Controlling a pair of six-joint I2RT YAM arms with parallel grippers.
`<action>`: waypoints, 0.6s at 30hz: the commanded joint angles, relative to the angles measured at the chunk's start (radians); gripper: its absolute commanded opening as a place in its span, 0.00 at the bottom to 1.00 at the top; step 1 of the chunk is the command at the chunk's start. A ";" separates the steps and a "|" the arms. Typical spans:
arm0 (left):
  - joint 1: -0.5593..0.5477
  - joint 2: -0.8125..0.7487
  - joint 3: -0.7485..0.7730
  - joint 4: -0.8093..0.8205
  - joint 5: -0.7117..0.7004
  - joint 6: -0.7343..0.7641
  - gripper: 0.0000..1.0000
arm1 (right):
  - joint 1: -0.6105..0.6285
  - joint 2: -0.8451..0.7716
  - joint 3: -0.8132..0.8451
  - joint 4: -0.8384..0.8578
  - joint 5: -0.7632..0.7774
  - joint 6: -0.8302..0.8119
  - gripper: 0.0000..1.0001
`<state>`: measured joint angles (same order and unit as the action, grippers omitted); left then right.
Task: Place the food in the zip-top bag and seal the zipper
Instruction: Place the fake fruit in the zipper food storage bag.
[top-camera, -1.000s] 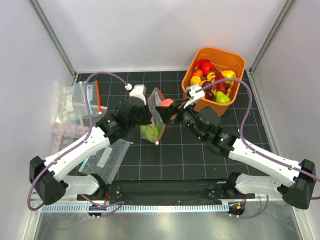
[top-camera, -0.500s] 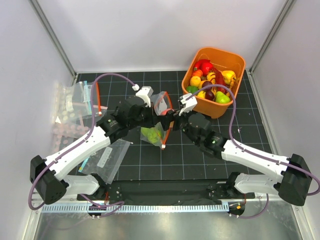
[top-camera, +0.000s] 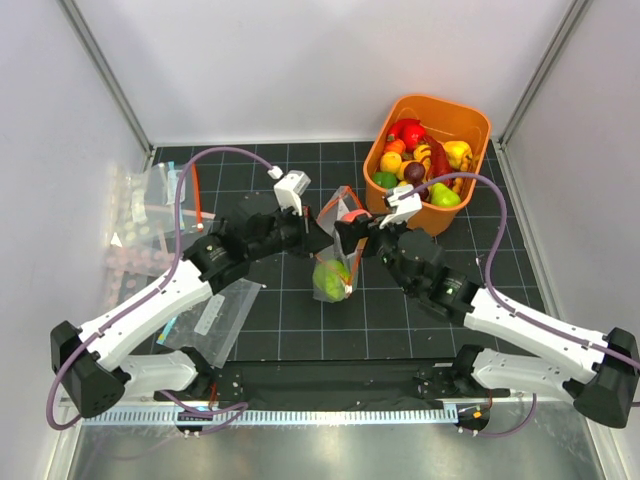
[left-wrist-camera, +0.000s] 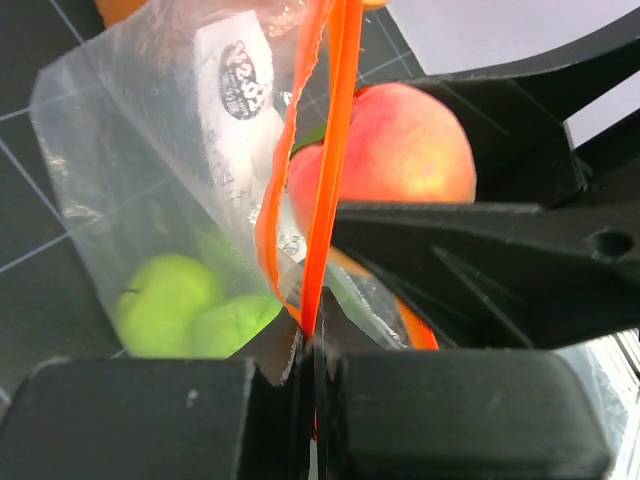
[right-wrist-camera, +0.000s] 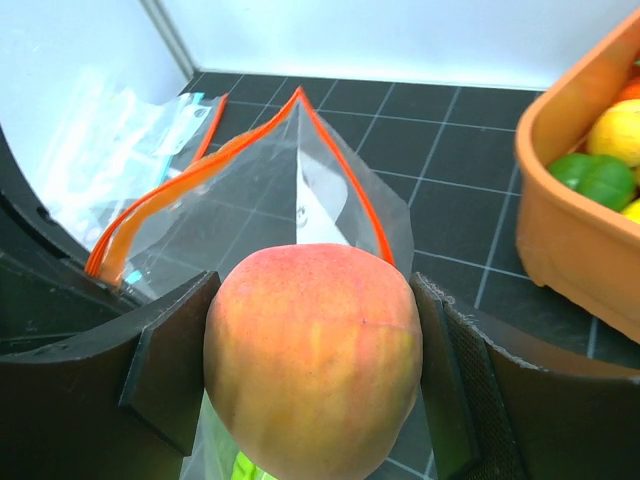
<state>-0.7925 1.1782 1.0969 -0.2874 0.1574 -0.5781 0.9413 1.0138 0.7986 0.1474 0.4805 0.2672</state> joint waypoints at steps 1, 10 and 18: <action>-0.002 -0.002 0.004 0.076 0.064 -0.020 0.01 | 0.001 -0.034 0.051 -0.035 0.089 -0.006 0.36; -0.002 0.115 0.080 -0.053 -0.036 -0.031 0.00 | 0.001 0.000 0.050 -0.016 0.008 0.012 0.36; -0.002 0.123 0.077 -0.056 -0.047 -0.035 0.00 | 0.001 0.121 0.056 0.014 -0.046 0.053 0.39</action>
<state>-0.7921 1.3216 1.1313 -0.3603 0.1162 -0.6025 0.9405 1.0985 0.8150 0.1196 0.4568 0.2939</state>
